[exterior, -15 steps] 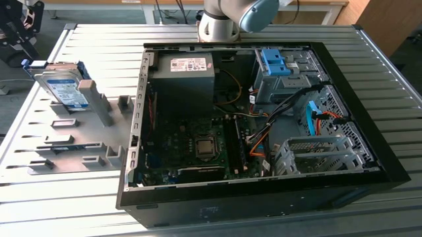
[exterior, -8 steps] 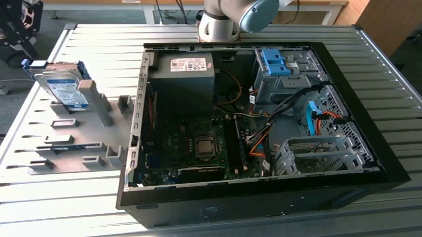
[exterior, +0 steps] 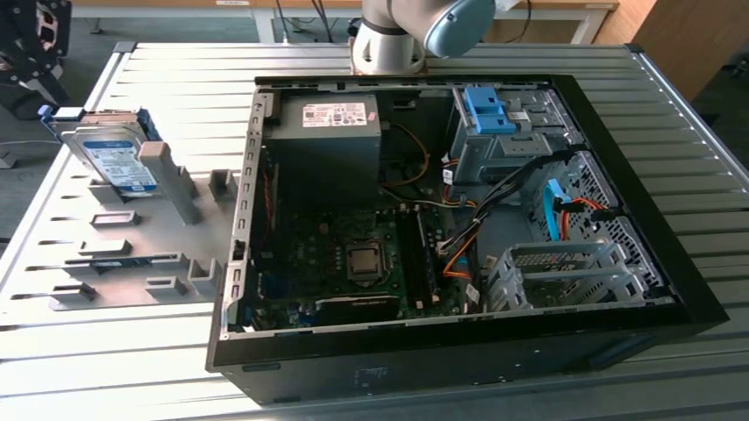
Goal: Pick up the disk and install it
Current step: 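Pick up the disk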
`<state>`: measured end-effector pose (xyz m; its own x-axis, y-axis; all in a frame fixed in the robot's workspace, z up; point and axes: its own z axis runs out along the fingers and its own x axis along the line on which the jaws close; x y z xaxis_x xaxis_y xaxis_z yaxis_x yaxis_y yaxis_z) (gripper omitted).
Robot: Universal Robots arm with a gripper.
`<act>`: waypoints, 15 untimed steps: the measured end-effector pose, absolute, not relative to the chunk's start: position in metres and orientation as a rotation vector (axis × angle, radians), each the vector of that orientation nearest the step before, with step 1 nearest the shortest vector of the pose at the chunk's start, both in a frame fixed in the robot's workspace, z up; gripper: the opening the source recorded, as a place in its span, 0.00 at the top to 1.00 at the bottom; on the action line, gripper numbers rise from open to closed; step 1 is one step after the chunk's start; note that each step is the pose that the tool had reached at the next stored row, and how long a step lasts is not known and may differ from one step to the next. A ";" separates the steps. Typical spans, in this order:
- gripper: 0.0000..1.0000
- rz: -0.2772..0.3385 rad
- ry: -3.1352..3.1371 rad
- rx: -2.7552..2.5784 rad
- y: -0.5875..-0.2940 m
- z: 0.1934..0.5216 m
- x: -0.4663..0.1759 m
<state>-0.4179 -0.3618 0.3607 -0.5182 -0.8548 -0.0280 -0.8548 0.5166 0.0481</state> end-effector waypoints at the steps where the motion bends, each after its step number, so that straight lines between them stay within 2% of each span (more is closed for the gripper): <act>1: 0.89 0.088 2.722 -1.566 -0.362 0.361 -0.418; 15: 0.89 0.086 2.522 -1.882 -0.362 0.358 -0.418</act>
<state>-0.4178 -0.3618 0.3585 -0.2850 -0.9581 -0.0280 -0.9578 0.2835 0.0476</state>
